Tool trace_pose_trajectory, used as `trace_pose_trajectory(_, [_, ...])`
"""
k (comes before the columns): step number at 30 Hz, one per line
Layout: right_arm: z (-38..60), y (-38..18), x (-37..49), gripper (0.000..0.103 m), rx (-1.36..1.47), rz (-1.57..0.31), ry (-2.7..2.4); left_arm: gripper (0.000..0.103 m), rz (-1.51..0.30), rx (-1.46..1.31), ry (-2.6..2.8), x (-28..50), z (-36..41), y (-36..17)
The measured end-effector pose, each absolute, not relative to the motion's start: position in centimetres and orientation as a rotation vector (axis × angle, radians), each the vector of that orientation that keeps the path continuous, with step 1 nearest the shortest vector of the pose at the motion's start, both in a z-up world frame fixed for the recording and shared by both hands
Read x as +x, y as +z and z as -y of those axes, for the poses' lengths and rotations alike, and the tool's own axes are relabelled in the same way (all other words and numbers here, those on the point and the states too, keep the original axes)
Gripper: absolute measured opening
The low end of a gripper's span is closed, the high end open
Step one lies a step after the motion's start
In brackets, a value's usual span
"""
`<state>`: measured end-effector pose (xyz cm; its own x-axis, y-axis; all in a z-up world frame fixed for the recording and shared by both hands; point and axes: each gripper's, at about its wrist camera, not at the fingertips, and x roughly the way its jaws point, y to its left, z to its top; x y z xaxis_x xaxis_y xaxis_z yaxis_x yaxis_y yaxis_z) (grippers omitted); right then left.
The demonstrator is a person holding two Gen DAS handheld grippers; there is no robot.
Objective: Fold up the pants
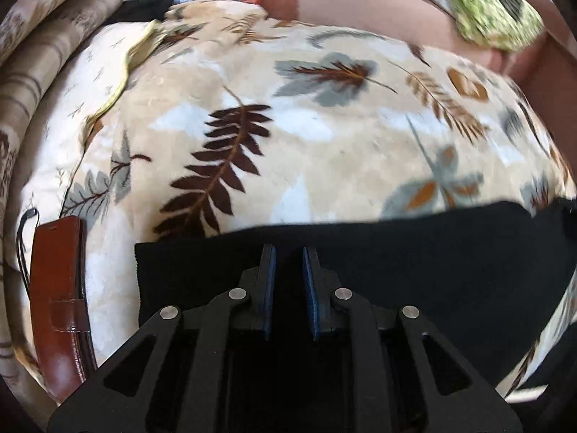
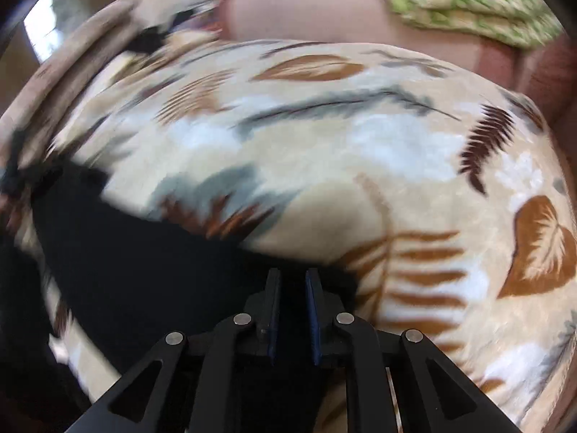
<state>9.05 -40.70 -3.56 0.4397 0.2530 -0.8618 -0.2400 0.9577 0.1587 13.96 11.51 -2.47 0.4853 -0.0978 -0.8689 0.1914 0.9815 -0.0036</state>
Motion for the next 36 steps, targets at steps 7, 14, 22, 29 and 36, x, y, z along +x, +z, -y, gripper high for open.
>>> trace_pose_trajectory(7, [39.8, 0.8, 7.7, 0.013, -0.029, -0.925, 0.247, 0.016, -0.98, 0.152, -0.077, 12.9, -11.4, -1.1])
trace_pose_trajectory(14, [33.7, -2.9, 6.9, 0.032, -0.169, -1.144, 0.451, 0.022, -0.94, 0.018, -0.262, 11.4, -8.3, 4.5])
trace_pose_trajectory(22, [34.3, 0.7, 8.2, 0.038, -0.045, -0.988, 0.338, 0.062, -1.08, -0.169, -0.479, 8.6, 1.2, 4.1])
trace_pose_trajectory(29, [30.8, -2.7, 6.7, 0.041, -0.184, -1.084, 0.578, 0.062, -1.1, -0.059, -0.481, 8.9, 8.3, -1.9])
trace_pose_trajectory(36, [36.3, 1.1, 6.9, 0.041, -0.046, -0.936, 0.312, 0.062, -1.07, -0.154, -0.444, 11.3, 6.8, -3.0])
